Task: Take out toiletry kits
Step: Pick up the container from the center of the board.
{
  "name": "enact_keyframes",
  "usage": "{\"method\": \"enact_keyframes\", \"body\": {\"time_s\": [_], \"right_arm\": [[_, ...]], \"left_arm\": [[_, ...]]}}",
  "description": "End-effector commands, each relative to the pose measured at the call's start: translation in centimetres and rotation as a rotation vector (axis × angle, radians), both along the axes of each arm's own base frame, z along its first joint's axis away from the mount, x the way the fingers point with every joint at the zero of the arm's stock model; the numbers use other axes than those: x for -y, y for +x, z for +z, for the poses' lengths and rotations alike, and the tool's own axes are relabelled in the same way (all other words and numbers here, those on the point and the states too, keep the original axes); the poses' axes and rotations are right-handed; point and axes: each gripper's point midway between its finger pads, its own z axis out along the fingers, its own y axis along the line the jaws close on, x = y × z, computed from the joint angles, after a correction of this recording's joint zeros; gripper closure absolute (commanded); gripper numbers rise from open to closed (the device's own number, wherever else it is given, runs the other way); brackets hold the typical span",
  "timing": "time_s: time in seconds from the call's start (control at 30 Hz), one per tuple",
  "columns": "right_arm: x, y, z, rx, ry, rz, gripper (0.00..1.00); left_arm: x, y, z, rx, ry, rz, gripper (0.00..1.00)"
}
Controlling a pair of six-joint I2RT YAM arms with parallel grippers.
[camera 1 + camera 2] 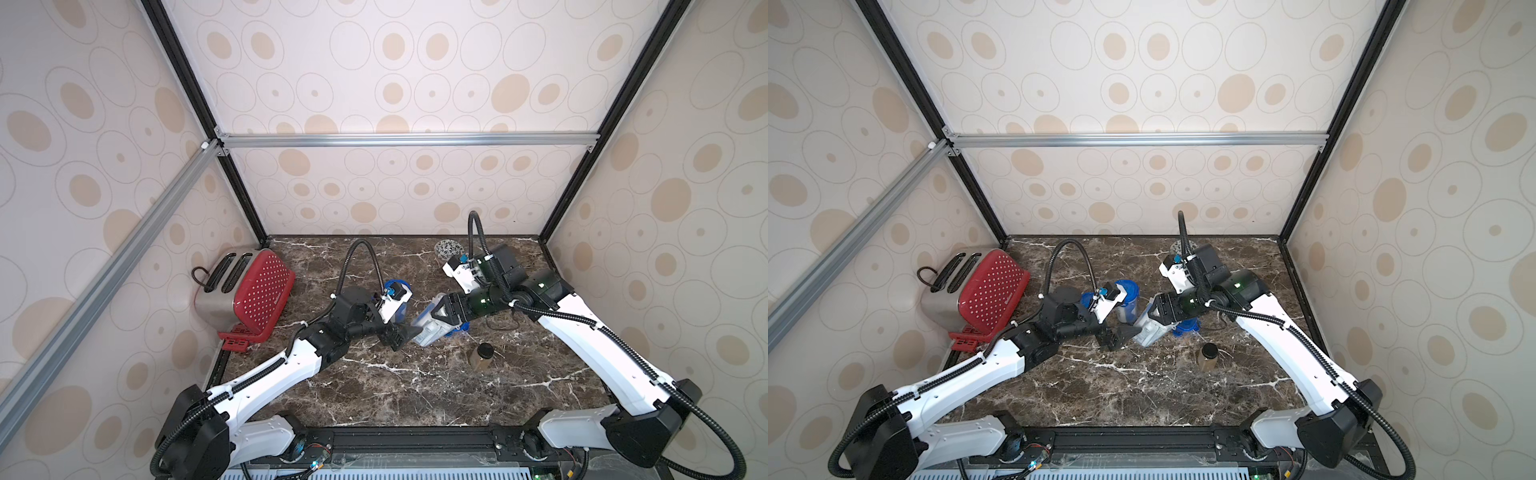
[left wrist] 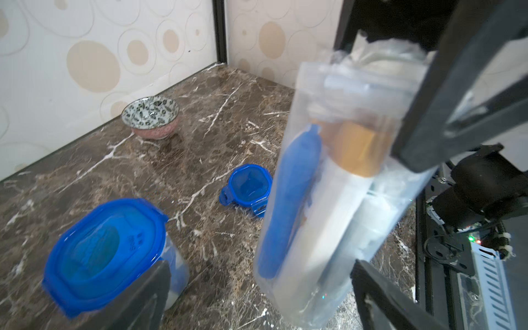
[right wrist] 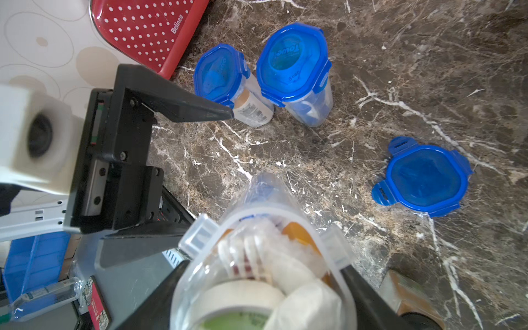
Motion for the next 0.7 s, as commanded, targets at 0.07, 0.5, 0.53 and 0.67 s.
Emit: {"method": "enact_keyframes", "body": {"time_s": [0.07, 0.5, 0.53, 0.67], "right_arm": [[-1.5, -1.9, 3.4, 0.039, 0.143, 0.123, 0.25], [-2.3, -2.9, 3.9, 0.042, 0.198, 0.204, 0.25], [-2.3, -2.9, 3.8, 0.04, 0.195, 0.205, 0.25], [-2.3, -3.0, 3.8, 0.043, 0.197, 0.209, 0.25]], "left_arm": [[1.9, -2.2, 0.5, 0.027, -0.047, -0.182, 0.01], [3.8, -3.5, -1.9, -0.02, -0.013, -0.259, 0.08], [3.7, -3.5, -1.9, -0.018, -0.015, -0.253, 0.1], [3.5, -3.7, -1.7, -0.014, -0.029, -0.245, 0.22]]}}
